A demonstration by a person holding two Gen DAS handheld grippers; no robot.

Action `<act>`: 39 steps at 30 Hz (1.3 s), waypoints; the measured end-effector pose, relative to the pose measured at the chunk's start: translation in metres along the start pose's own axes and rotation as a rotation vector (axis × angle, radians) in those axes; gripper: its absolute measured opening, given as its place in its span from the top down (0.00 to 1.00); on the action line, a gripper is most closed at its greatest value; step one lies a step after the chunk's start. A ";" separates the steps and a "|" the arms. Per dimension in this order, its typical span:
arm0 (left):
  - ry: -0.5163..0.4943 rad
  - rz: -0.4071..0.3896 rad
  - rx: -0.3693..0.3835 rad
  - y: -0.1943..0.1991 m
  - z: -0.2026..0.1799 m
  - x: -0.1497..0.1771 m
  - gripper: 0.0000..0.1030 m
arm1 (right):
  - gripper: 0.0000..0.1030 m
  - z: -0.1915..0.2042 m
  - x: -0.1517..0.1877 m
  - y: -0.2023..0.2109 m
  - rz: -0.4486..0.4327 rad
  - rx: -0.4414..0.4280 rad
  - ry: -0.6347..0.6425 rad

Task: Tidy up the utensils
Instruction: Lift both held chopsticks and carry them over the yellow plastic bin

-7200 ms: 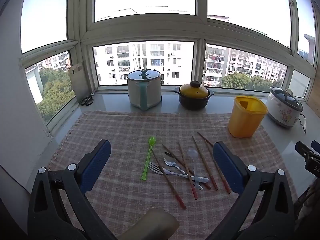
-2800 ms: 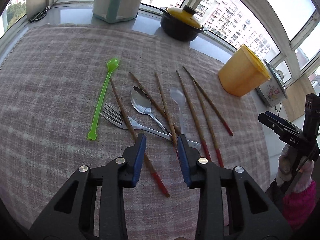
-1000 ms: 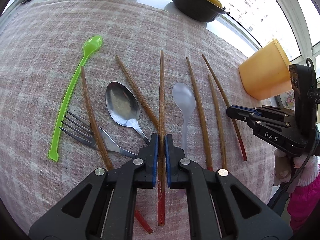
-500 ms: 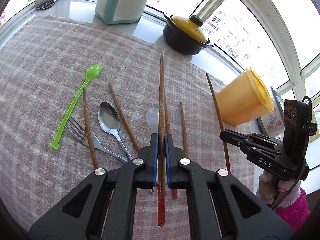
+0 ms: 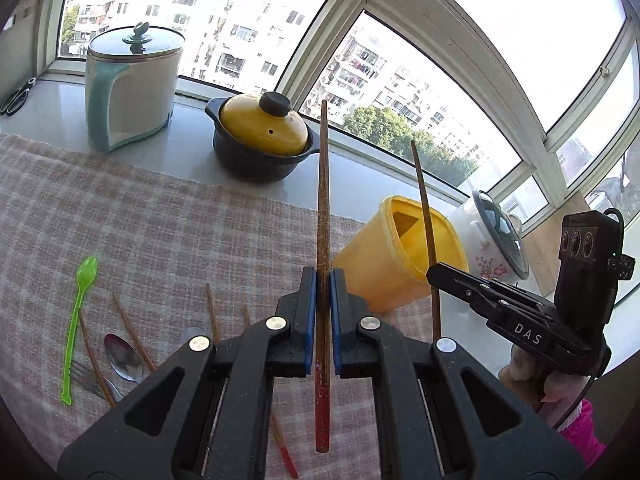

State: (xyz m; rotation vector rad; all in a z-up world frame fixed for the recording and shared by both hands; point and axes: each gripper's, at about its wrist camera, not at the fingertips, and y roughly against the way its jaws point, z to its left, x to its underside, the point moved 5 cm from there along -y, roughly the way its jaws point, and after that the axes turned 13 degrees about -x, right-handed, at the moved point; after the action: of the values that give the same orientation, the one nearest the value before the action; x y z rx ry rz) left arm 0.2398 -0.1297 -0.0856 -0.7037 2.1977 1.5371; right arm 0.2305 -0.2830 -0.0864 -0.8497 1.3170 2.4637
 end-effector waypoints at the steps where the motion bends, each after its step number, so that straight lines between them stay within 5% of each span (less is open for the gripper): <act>1: 0.002 -0.009 0.011 -0.001 -0.006 -0.006 0.96 | 0.96 -0.005 -0.007 0.005 -0.013 0.006 -0.003; 20: -0.057 -0.090 0.104 -0.076 -0.114 -0.078 0.96 | 0.96 -0.087 -0.079 0.041 -0.198 0.140 -0.059; 39: -0.152 -0.206 0.067 -0.107 -0.138 -0.059 0.96 | 0.96 -0.128 -0.071 0.018 -0.211 0.175 -0.089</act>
State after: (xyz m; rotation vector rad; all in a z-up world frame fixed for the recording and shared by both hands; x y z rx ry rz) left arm 0.3483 -0.2780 -0.0871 -0.7415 1.9884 1.3621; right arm 0.3290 -0.3922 -0.0873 -0.7833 1.3154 2.1644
